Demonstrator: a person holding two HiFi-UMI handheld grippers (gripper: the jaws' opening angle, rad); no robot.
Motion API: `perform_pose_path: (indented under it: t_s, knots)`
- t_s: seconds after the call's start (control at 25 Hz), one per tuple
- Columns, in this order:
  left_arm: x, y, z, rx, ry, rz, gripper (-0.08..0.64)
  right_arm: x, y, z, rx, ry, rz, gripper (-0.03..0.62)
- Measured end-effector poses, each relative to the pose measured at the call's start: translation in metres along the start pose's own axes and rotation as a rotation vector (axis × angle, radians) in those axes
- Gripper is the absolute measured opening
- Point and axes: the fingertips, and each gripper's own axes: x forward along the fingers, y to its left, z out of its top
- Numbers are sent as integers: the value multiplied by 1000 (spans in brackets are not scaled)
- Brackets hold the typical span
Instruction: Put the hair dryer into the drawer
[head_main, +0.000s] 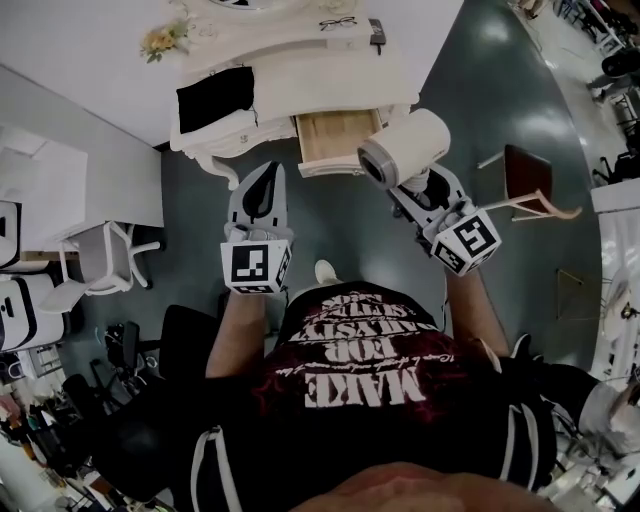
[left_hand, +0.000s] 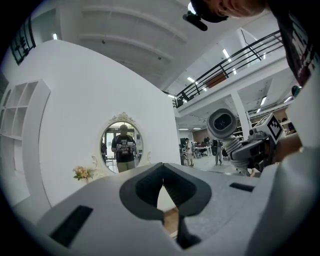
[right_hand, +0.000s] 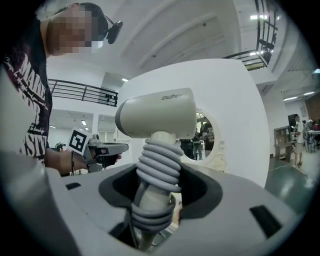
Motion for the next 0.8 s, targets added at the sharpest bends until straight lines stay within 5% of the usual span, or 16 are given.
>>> perform_pose_path:
  t_s: [0.8]
  knots:
    - [48, 60, -19, -22, 3, -103, 5, 70, -4, 0, 24, 15, -68, 233]
